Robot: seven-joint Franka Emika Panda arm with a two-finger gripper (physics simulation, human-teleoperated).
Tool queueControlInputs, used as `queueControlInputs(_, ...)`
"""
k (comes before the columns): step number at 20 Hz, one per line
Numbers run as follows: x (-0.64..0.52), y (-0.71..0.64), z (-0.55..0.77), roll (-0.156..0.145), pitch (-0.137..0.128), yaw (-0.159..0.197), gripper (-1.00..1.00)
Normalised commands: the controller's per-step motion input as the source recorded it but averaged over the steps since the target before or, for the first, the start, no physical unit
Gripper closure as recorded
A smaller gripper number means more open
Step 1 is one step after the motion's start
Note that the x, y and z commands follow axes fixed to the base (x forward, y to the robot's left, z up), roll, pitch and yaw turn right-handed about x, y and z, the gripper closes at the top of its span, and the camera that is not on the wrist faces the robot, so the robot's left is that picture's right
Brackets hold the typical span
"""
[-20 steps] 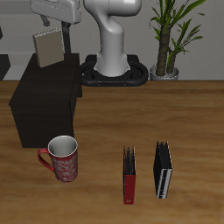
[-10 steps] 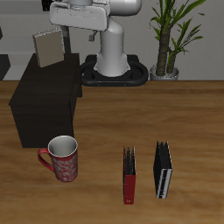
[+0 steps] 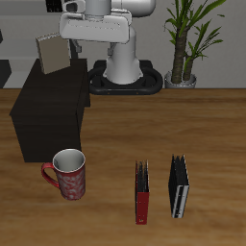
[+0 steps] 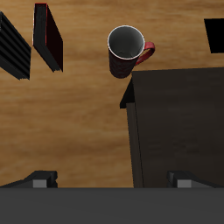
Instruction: Place the yellow book upright on top of the shelf and place the red mug on top of the shelf
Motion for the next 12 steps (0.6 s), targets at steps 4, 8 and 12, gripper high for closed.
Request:
queueControlInputs(4, 0.77, 0.07, -0.18, -0.031, 0.041, 0.113, -1.0)
queueControlInputs(8, 0.59, 0.06, -0.03, 0.015, 0.002, 0.093, -1.0)
queueControlInputs(12, 0.54, 0.06, -0.08, 0.037, 0.052, -0.008, -1.0)
